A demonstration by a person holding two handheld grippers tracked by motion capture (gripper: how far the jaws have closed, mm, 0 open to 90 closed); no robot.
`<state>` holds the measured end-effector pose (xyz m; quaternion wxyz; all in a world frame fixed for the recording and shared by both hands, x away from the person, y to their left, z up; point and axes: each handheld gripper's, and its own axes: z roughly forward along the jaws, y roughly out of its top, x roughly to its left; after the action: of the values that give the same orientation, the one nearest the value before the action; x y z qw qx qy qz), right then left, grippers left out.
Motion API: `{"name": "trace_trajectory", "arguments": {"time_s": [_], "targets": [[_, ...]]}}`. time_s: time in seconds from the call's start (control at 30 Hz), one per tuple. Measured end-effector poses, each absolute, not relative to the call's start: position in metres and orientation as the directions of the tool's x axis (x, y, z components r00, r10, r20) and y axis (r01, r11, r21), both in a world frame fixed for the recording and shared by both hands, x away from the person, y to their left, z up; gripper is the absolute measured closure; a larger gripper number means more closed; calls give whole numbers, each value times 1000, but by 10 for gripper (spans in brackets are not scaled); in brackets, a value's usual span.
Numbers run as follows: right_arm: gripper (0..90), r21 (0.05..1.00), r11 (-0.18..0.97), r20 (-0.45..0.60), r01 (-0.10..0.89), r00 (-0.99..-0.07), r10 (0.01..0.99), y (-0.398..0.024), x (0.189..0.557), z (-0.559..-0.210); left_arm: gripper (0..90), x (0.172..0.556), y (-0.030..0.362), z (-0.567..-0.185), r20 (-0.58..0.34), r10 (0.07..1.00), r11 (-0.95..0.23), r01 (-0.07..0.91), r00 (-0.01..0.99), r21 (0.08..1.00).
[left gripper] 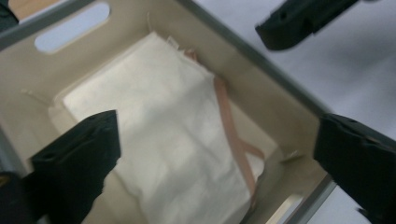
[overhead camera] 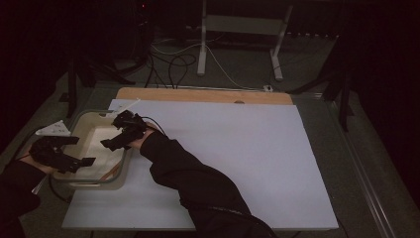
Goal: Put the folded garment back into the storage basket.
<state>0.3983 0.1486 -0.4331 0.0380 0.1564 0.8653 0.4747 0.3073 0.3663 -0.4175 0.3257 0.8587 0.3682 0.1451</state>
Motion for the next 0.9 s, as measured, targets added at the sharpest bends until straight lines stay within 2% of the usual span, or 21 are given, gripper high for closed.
{"name": "trace_trajectory", "arguments": {"time_s": [0.43,0.9], "targets": [[100,838,511,43,190,-958,285,125,397,-431,7,307,345,-410,16,696,-535,503,718,679],[100,839,508,48,196,-956,289,95,397,-429,6,318,310,-410,7,641,-584,482,767,654]]}}
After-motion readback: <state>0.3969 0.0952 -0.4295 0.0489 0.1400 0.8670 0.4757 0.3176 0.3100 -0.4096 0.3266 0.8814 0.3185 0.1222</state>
